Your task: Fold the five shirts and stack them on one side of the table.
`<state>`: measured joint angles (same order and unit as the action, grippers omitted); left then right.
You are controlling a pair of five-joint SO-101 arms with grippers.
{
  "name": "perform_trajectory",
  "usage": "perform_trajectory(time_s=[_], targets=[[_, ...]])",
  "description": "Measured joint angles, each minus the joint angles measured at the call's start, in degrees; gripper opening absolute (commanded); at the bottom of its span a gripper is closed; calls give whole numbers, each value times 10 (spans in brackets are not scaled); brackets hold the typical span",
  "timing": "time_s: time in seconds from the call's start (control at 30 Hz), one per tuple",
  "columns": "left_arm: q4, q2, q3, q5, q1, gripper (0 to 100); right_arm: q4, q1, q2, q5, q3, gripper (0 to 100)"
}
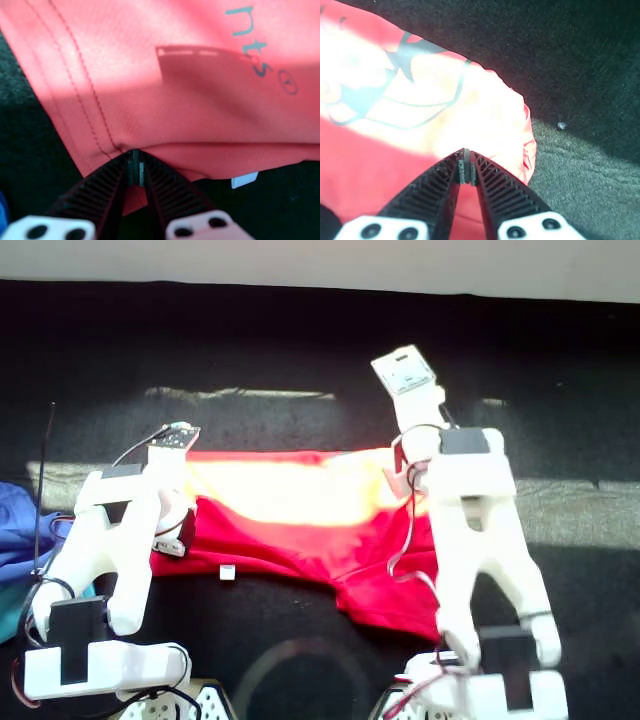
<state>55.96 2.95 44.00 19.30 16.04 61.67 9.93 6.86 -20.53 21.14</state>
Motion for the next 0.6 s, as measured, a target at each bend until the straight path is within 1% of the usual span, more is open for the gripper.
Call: perform_trajectory(time_s=[0.1,0.2,0.37,0.47,0.6], targets=[[0,0,0,0,0,9,-17,-1,-99,25,-48,7],[0,0,0,0,0,9,-24,-4,-193,34,-97,7],[0,0,0,0,0,9,-19,-55,-313,39,-196,7],[0,0,0,0,0,9,25,-74,-334,39,-247,7],[0,0,0,0,0,9,114,-73,-333,39,-305,7]])
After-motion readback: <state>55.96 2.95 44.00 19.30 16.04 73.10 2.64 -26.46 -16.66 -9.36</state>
